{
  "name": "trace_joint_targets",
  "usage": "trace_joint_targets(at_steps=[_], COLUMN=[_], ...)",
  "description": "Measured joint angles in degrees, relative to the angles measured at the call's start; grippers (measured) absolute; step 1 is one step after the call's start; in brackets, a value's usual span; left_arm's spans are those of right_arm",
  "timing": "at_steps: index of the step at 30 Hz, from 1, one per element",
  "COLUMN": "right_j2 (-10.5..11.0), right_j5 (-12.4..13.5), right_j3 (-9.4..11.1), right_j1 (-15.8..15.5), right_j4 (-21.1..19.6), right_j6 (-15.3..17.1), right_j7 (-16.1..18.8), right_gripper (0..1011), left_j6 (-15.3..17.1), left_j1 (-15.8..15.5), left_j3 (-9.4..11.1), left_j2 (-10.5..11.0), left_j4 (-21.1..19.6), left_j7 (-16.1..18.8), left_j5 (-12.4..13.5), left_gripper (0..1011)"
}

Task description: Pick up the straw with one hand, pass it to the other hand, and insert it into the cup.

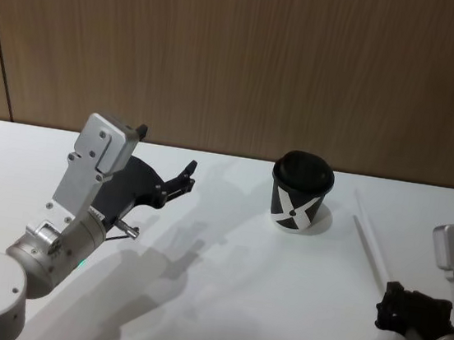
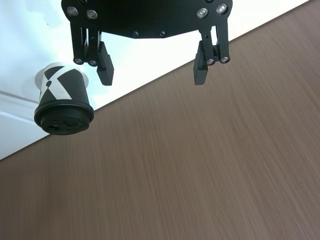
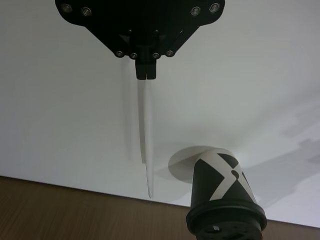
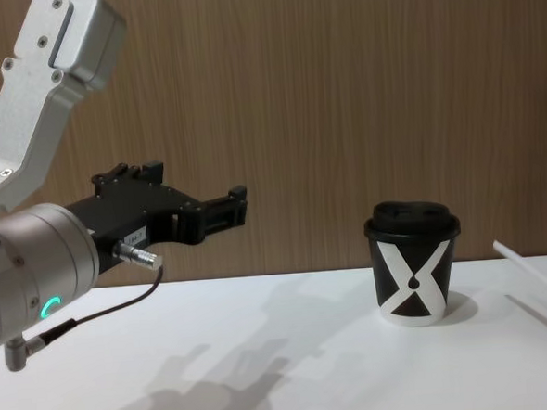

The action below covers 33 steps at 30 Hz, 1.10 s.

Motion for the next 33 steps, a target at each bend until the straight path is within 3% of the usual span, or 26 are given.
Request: trace_joint_targets(at_steps=[18,33], right_j2=[3.0,9.0], right_j5=[-4.0,-4.5], right_j3=[-0.4,-0.2], right_j1=[0.7,1.7], right_j4=[-2.8,-4.0], right_j6=[-3.0,-10.1], right_j7=[-0.1,7.3], right_gripper=[0,0], left_j6=[0.0,0.0], left_j1=[0.0,0.0], left_j3=[0.0,0.0], left_j2=[0.0,0.0], left_j4=[0.0,0.0], left_j7=[0.0,0.0], left_j5=[0.0,0.0], left_gripper=[1003,1003])
